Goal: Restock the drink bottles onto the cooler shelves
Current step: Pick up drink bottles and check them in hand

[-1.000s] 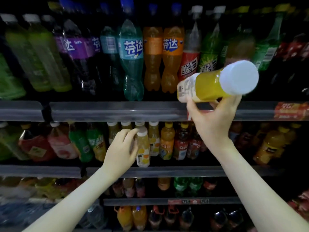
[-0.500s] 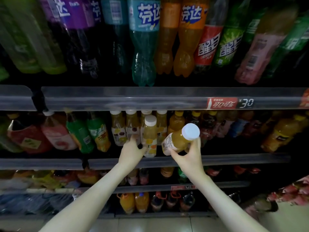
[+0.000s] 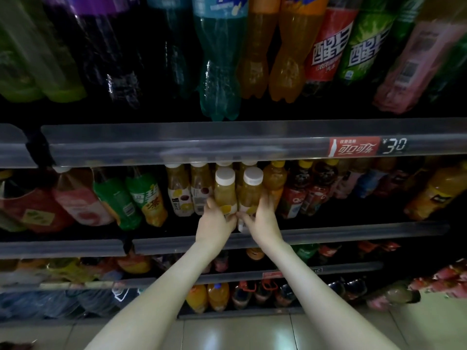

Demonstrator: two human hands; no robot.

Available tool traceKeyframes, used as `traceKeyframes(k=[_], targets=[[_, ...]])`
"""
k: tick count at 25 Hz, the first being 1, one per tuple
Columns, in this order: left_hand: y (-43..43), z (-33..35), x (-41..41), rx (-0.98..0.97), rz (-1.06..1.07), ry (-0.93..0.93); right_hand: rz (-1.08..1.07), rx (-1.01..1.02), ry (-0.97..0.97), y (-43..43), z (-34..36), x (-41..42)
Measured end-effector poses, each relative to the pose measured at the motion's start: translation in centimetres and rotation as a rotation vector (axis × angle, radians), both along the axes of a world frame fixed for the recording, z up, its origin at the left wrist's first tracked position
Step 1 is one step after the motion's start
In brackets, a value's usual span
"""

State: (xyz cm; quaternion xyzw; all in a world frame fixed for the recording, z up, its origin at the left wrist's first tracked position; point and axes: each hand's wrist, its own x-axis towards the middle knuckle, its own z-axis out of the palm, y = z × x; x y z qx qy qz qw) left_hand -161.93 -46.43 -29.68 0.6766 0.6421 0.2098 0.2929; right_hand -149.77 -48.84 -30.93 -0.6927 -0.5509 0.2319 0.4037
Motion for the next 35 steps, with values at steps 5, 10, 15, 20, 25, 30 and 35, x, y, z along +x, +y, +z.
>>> traceKeyframes(k=[5,10,15,20,25,30,35], targets=[[-1.3,2.2,-0.6,-0.046,-0.078,0.255,-0.079,-0.112,-0.269,-1.4,0.9,-0.6],[-5.7,9.4,-0.4,0.45,-0.283,0.549,0.059,0.061,-0.348,-5.7,6.6,0.9],[-5.4,16.6,2.8,0.957,-0.4,-0.025,0.089,0.593,-0.397,-8.0,16.1,4.3],[-2.6,22.3,9.7,1.04,-0.359,-0.117,-0.211,0.802,-0.465,-4.5,22.7,12.9],[-1.3,25.3,17.1,0.812,-0.35,-0.054,-0.449,0.749,-0.47,-2.7,24.7,20.2],[0.0,26.4,24.3,0.611,-0.427,-0.258,-0.341,0.652,-0.393,-2.8,24.8,24.7],[0.6,26.0,27.9,0.636,-0.263,-0.409,-0.18,0.661,-0.335,-3.9,24.7,27.3]])
